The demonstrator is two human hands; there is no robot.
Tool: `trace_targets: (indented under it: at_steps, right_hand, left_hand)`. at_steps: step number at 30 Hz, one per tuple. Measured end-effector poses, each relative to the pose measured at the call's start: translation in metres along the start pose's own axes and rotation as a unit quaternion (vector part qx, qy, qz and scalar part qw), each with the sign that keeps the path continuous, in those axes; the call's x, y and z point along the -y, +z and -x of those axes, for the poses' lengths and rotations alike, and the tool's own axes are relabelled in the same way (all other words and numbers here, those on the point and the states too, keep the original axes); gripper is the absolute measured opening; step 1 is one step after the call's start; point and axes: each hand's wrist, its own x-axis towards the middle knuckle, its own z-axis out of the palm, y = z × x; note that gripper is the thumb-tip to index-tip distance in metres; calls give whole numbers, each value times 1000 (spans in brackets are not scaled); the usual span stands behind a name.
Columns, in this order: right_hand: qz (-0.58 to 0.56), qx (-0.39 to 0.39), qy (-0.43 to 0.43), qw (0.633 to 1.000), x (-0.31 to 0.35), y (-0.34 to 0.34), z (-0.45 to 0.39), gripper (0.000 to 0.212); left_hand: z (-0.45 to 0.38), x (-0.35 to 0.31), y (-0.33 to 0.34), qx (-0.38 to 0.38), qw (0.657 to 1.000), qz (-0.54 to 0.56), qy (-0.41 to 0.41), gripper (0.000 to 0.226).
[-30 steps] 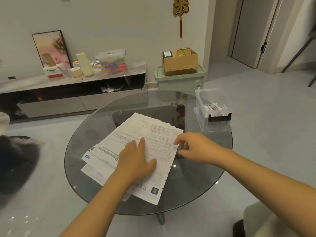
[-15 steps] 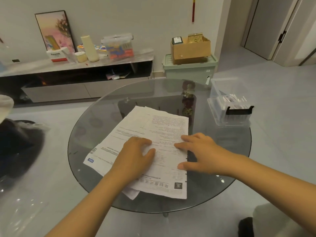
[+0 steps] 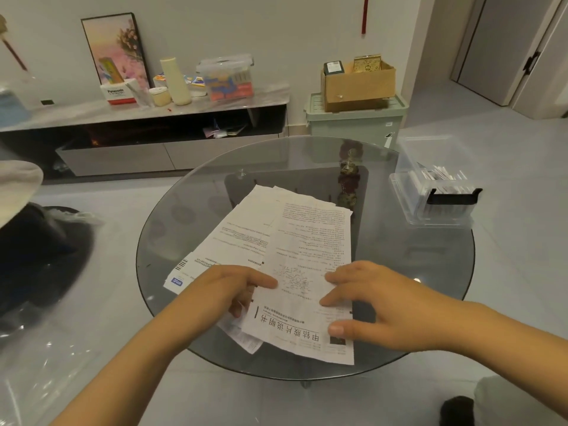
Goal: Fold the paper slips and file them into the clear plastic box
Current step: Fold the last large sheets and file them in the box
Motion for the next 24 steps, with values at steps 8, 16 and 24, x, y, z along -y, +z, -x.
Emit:
trace_targets:
  at_steps: [8,16,24]
  right_hand:
    - [-2,35,4,999,0,-5,-3,70]
    - [-75,36,6,997,-1,-10,-1,68]
    - [-295,-18,11,955,7,-19,0,38]
  left_hand:
    - [6,10,-6,49,997,-45,26,38]
    - [-3,13,-4,-61,991,-82,89,15]
    - [-1,6,4,-105,986,-5,128,15]
